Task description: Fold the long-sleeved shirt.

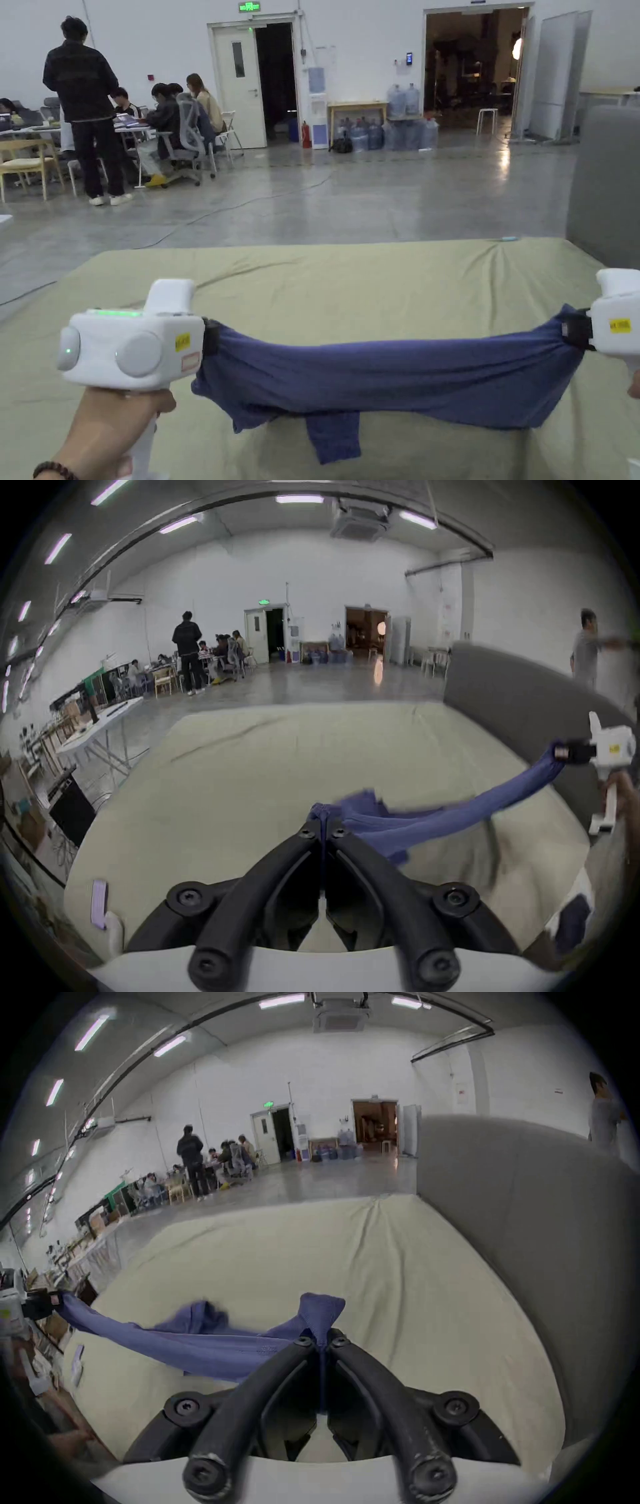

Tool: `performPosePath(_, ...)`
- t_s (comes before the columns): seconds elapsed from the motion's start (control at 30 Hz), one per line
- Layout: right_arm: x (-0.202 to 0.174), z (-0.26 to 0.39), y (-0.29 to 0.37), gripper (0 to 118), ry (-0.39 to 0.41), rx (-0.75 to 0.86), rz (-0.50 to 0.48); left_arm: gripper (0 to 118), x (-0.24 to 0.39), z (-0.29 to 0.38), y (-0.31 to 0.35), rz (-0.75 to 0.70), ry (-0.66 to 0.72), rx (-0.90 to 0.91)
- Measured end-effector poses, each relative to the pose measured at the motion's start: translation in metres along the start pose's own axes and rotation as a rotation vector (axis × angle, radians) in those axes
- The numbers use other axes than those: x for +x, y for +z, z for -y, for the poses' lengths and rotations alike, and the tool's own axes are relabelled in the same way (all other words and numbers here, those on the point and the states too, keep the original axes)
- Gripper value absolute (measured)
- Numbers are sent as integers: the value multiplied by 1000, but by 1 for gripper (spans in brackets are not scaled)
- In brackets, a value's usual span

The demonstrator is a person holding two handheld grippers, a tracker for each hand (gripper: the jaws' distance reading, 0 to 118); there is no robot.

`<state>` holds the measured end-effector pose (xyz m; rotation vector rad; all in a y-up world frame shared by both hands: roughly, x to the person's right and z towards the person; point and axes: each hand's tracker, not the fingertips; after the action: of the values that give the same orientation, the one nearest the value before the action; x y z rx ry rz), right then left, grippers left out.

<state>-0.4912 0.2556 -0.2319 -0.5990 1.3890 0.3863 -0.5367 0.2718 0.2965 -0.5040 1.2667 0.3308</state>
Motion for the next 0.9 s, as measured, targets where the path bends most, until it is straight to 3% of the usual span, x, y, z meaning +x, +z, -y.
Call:
performPosePath(0.1,9,71,10,0,45,-110,4,0,8,70,12,38,37,-125)
performPosePath(0.23,26,159,23,0,16,-260,-25,0,16,152,18,63,37,-322)
performPosePath(0.33,36,214,32,0,111,-362,-2,0,24,206,32,94,30,-432)
performPosePath(0.47,39,258,52,0,270,-474,38,0,28,251,56,100,57,-492)
performPosePath(0.53,45,273,58,0,312,-568,-8,0,29,266,63,122,43,-575)
performPosePath(0.7,43,283,55,1,316,-578,-7,0,34,276,59,117,35,-578)
performPosePath(0.83,38,274,57,22,300,-518,23,2,28,264,60,140,79,-510)
performPosePath(0.87,36,273,60,66,299,-515,22,33,25,260,61,138,93,-501)
performPosePath(0.9,37,270,61,98,302,-513,28,70,20,257,61,146,103,-507)
